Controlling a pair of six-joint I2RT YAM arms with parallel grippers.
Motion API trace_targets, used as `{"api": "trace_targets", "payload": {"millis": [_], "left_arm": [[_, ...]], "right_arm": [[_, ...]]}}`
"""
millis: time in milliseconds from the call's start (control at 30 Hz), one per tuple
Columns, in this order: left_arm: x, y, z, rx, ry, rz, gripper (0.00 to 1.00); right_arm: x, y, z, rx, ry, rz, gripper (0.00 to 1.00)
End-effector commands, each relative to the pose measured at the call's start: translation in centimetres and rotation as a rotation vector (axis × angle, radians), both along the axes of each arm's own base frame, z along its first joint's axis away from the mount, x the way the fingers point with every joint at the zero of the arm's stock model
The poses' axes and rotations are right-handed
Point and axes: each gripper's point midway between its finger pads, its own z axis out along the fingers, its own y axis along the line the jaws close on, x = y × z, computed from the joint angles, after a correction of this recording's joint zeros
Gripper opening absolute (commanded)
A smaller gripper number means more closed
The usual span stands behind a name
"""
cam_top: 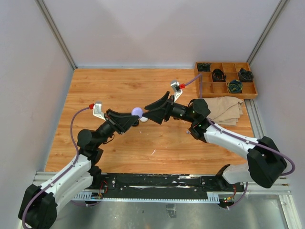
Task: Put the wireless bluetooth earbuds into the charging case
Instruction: Pick up the charging case at the center of the board.
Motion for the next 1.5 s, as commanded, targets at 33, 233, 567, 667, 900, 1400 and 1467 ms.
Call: {"api": "trace_targets", "payload": {"millis": [33,233,567,667,900,1400,1467], "left_arm": [[-0.7,0.3,2.1,-0.073,-0.068,0.01,0.14],[-0.8,0.0,2.7,-0.102,-0.082,0.008,0.15],[-1.3,-1.1,2.6,-0.141,-0.086,-0.047,0.17],[-1.3,-1.1,2.5,-0.145,-0.086,-0.043,0.2],[-1.0,-1.2,1.4,-0.096,-0.078,-0.028,0.36],[-1.8,-2.3,-0.6,0.164,-0.187,-0.052,0.67],[-2.3,-2.5,-0.6,0.189,-0.225,-0.073,0.67]], "right_arm": [[-0.8,0.2,2.5,0.137,0.014,0.09,0.61],[-1.0,0.8,2.5,0.144,0.023,0.12,0.55],[-1.2,1.0,3.0,0.18,0.02,0.148,0.33],[-1.4,0.9,3.0,0.182,0.014,0.15,0.26],[-1.6,0.5,3.1,0.162,-0.02,0.144,0.12],[-2.8,-0.6,0.3,-0.249,-0.165,0.207,0.09],[-3.0,-1.1,-0.1,-0.314,-0.178,0.214,0.09]]}}
